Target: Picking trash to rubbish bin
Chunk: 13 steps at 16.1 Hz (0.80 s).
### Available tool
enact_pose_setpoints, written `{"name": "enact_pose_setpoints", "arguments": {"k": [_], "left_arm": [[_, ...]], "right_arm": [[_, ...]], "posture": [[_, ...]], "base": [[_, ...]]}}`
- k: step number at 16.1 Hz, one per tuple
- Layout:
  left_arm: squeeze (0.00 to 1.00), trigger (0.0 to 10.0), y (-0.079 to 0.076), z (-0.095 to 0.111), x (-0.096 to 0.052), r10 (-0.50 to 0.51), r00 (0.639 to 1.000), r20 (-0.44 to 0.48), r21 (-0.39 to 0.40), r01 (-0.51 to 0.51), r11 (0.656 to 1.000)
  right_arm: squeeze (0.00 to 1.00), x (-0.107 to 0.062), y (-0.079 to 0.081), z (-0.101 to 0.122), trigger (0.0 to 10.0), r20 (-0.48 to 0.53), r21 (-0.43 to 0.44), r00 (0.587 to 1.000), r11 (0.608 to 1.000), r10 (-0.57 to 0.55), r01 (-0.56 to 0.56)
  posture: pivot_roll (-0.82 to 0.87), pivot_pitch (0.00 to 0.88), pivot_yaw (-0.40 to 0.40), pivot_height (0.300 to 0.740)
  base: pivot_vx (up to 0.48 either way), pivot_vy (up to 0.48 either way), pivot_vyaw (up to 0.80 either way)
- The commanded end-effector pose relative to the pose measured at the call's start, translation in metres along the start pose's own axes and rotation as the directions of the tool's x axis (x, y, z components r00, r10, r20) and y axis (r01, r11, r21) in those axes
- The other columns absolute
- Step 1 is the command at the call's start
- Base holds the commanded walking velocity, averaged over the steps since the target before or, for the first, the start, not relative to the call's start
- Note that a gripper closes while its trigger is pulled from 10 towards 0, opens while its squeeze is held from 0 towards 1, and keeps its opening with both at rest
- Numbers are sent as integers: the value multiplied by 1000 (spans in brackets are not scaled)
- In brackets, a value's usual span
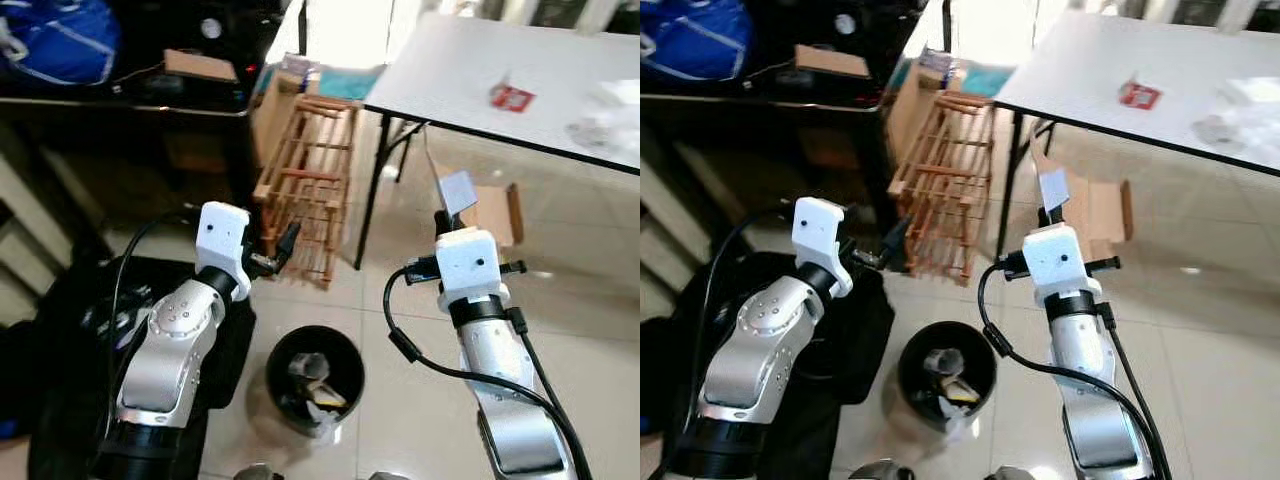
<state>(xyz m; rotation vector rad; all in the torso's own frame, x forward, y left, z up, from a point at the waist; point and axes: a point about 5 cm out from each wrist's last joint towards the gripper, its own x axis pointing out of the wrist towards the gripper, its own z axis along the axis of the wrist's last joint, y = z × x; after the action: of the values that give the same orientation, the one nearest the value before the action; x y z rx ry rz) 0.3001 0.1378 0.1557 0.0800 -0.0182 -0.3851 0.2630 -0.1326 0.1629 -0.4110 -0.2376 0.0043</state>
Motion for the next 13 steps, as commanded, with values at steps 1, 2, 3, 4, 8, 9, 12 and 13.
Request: {"name": "enact_pose_setpoints", "arguments": {"k": [1,2,3,4,8,9,12,13], "left_arm": [[0,10000,-1,0,-3,-14,1000,-2,-4,14,1000],[0,10000,-1,-1,-3,-14,1000,-4,-5,14,1000],[0,10000,-2,-2,-4,-15,1000,-7,-6,15,1000],[0,10000,-2,-2,-4,-18,1000,-10,-7,18,1000],[0,10000,-7,-16,-10,-25,998,-57,-17,24,1000],[0,10000,-11,-23,-15,-36,996,-79,-28,34,999],[0,10000,-15,-44,-37,-68,984,-163,-49,61,997],[0,10000,-16,-46,-41,-79,981,-177,-51,71,996]], "right_arm": [[0,-2,-2,-3,10000,-14,-12,1000,1000,-3,2],[0,-3,-2,-3,10000,-16,-12,1000,1000,-1,1],[0,-3,-2,-4,10000,-26,-7,1000,1000,-2,2],[0,-2,-1,-5,10000,-32,-1,999,1000,-2,2],[0,2,8,-16,10000,-121,88,992,996,22,-11],[0,5,10,-23,10000,-160,122,987,993,26,-6],[0,5,23,-42,10000,-262,169,961,984,93,-49],[0,4,25,-44,10000,-273,172,956,983,109,-63]], "posture": [[3,111,23,740],[3,113,23,740],[4,117,24,740],[6,120,25,740],[23,167,29,740],[30,188,31,740],[61,264,33,740],[65,271,33,740]], "base": [[0,0,0],[0,0,0],[0,0,0],[0,0,0],[0,0,0],[0,0,0],[0,0,0],[0,0,0]]}}
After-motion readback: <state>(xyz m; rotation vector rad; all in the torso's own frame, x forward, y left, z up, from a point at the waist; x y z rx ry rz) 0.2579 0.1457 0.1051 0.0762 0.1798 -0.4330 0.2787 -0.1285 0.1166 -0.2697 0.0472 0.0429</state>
